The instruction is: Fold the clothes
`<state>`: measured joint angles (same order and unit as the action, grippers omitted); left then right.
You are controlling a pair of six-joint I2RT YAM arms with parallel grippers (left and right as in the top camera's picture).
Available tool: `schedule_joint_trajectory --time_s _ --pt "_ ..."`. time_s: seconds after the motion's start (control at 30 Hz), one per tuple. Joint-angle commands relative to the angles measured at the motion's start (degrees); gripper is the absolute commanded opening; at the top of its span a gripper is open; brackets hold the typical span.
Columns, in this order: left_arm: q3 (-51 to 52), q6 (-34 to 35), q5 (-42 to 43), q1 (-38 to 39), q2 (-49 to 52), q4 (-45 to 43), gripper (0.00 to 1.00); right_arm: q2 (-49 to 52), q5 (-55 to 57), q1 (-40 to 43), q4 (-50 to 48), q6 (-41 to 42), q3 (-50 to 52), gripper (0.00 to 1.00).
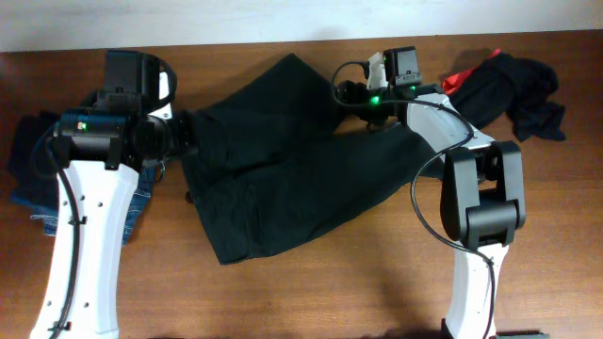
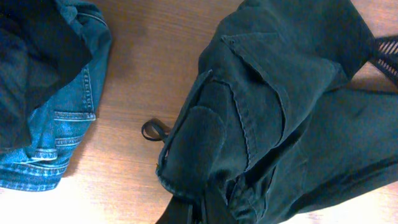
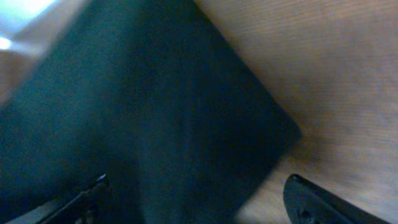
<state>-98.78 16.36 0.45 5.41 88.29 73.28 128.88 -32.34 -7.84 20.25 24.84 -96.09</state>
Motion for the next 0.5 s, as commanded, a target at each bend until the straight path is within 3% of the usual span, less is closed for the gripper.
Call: schedule_joint_trajectory --time_s 0.0,0.23,0.43,0.47 --pt "-0.4 0.7 -2.0 -0.3 -1.2 -0.4 0.01 0.2 -1.9 -1.4 -2.3 6.8 -0.6 0.92" --pt "-0.4 0.8 -1.9 -0.3 -1.2 -0.4 0.01 4.8 0.0 -2.9 -5.8 14.5 -0.6 0.90" --pt "-0.4 0.7 -2.0 -0.3 -1.2 -0.4 0.01 6.0 -0.2 -2.9 -10.5 14.8 -0.6 0.76" --pt "-0.4 0.7 -2.0 -0.3 -1.2 -0.5 0.01 6.0 -0.2 -2.9 -12.4 14.6 -0.6 0.64"
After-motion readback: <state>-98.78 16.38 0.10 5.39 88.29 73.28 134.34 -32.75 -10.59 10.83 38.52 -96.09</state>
